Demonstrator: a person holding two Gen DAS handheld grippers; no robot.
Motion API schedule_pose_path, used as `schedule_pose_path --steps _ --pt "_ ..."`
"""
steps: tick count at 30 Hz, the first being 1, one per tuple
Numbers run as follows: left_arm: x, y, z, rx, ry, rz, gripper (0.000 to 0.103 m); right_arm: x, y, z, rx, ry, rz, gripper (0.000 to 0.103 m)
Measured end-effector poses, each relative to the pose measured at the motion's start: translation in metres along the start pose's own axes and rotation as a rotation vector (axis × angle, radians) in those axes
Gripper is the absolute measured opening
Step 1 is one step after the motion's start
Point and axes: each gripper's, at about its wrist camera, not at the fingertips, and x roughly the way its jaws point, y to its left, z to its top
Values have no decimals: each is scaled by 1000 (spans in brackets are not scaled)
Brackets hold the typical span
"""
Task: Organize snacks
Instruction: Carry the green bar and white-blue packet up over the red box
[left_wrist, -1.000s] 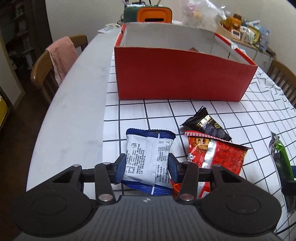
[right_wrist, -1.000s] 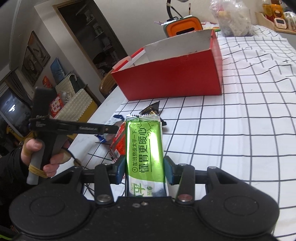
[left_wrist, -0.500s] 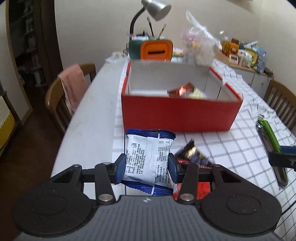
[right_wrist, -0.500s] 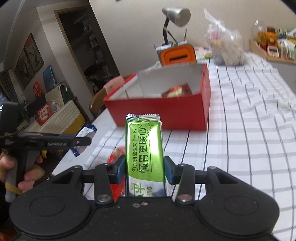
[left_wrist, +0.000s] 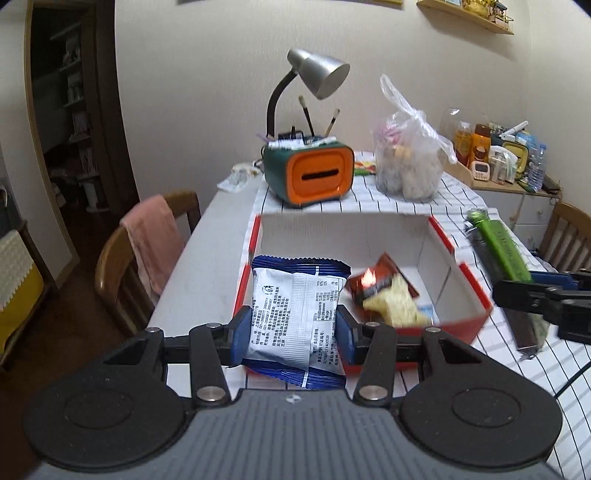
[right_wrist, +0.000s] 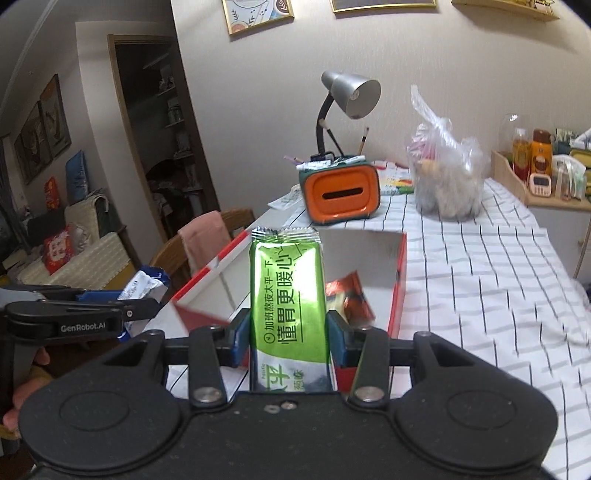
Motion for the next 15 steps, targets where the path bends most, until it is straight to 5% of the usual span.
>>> schedule_pose_path --steps 15 --pt "88 -24 29 40 37 35 46 97 -34 33 -57 46 -95 42"
